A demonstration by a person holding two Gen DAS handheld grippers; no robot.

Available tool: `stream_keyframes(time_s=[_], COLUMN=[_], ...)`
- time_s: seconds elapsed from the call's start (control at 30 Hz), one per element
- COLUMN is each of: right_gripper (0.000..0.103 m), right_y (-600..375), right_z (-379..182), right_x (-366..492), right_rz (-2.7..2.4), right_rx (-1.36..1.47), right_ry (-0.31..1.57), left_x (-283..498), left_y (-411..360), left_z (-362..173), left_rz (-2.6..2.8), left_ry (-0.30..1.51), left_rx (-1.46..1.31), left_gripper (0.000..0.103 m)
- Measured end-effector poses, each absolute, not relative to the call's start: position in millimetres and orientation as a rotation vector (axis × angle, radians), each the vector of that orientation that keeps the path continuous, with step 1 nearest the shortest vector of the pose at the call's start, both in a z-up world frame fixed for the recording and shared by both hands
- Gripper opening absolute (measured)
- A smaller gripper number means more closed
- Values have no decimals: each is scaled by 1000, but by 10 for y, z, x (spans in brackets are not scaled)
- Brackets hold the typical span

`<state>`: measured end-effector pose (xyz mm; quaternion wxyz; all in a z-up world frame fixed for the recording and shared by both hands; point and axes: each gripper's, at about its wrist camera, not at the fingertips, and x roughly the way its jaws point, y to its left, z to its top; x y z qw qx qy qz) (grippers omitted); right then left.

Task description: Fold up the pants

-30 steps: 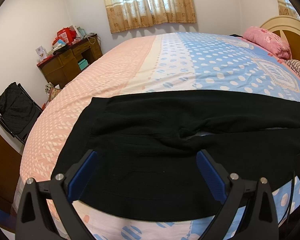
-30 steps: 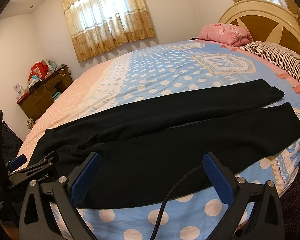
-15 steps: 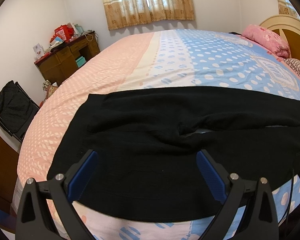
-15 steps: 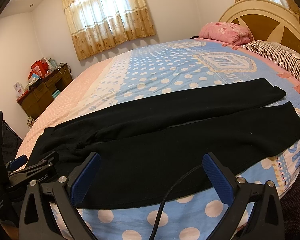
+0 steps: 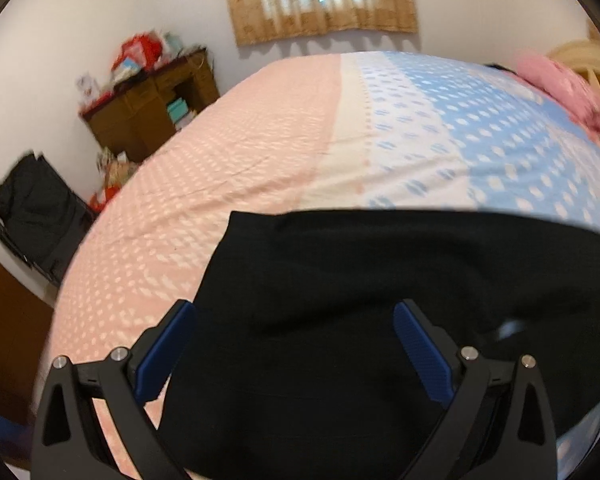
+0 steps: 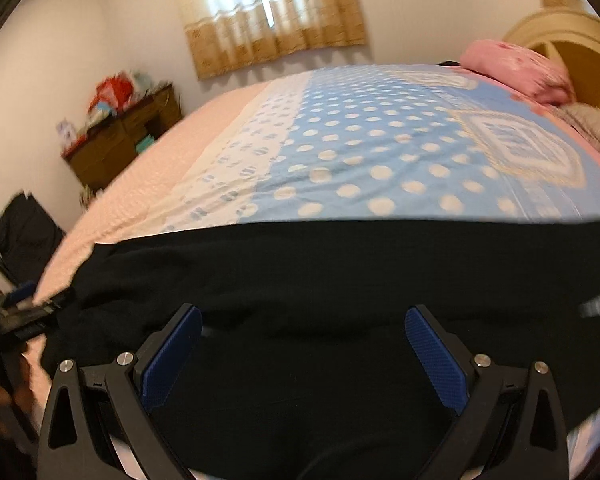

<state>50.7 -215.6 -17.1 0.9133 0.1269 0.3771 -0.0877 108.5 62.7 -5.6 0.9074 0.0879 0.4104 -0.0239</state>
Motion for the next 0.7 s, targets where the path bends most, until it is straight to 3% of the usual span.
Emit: stream_keyframes(time_s=[0.07,0.17,0.3,0.57,0.63,0.7], right_gripper=[101,87,79,68,60,34], right_y=[-2192,-2249,-2309,-2305,-2245,-2185], right_z=[-231,-338,-535,-867,-875,-860], right_x=[854,1371,1879,2226,2220,2205], right_rz=[-148,-85,-20,96,115,163], right_rx=[235,191,111,31,-19,-48], right_ry=[814,870,959,1067,1064,1065], left_x=[1270,1408,1522,1647,1669,1681], left_y=[630,568,441,405,415,425], left_z=[-77,-186,-394,-658,-717,-750], left_rz=[-67,-89,-91,-61,-53,-49], left_ry=[879,931,987,1049,1063,1065], left_rx=[126,73,88,105,105,104], left_gripper=[101,101,101,101,101,101])
